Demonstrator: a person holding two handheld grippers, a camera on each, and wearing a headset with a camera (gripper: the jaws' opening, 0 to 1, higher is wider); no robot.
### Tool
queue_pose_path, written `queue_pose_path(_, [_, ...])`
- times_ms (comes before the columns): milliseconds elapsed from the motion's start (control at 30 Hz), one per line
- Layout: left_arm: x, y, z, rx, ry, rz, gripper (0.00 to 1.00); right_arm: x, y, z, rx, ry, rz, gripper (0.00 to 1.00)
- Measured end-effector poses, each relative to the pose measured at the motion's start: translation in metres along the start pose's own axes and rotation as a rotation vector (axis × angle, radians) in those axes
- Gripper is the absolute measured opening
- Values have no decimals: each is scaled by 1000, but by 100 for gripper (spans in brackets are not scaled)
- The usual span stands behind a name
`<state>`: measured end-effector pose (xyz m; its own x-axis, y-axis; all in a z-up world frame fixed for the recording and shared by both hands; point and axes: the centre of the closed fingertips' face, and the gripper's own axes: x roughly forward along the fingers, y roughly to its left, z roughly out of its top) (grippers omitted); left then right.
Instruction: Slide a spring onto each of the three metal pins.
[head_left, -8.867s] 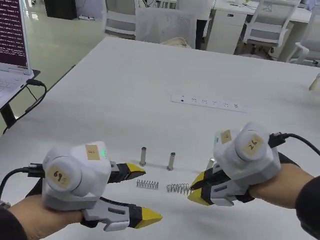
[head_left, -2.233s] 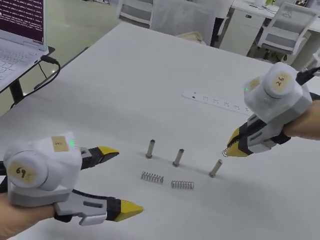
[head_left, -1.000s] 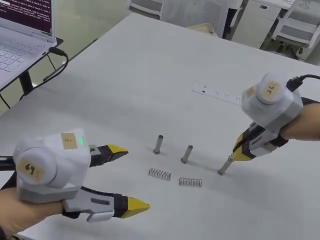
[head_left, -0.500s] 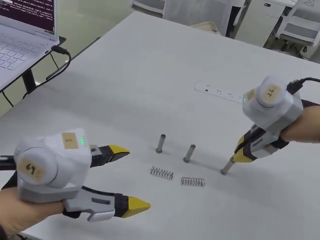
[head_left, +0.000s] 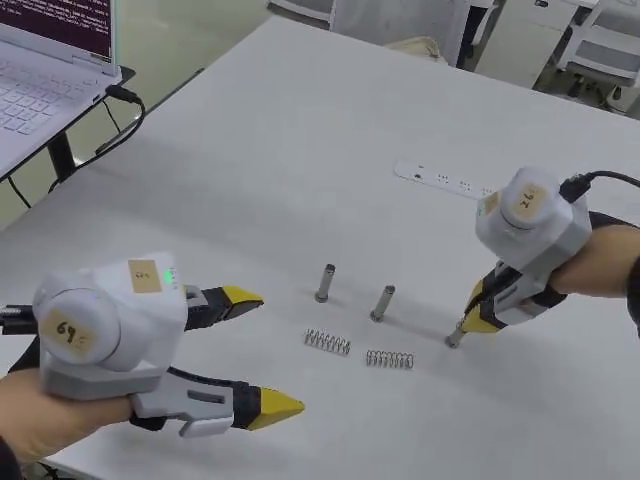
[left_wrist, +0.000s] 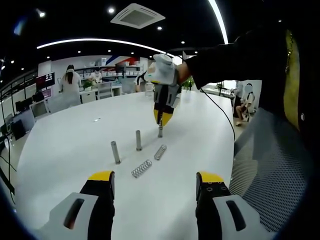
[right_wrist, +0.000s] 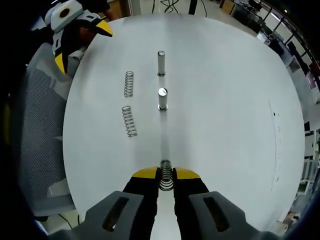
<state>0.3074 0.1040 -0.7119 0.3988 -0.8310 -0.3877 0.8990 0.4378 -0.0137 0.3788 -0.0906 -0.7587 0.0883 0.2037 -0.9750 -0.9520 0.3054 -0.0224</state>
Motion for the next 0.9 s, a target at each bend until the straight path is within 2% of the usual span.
queue_pose_path(367, [-1,0,-1,1,3,0,62,21,3,-3,23,-1,6,8])
queue_pose_path(800, [0,-1,-1,3,4,-2,61,25,3,-3,37,-17,4,9])
queue_pose_path(900, [0,-1,-1,4,5,-3,61,26,3,-4,32,-12,3,13])
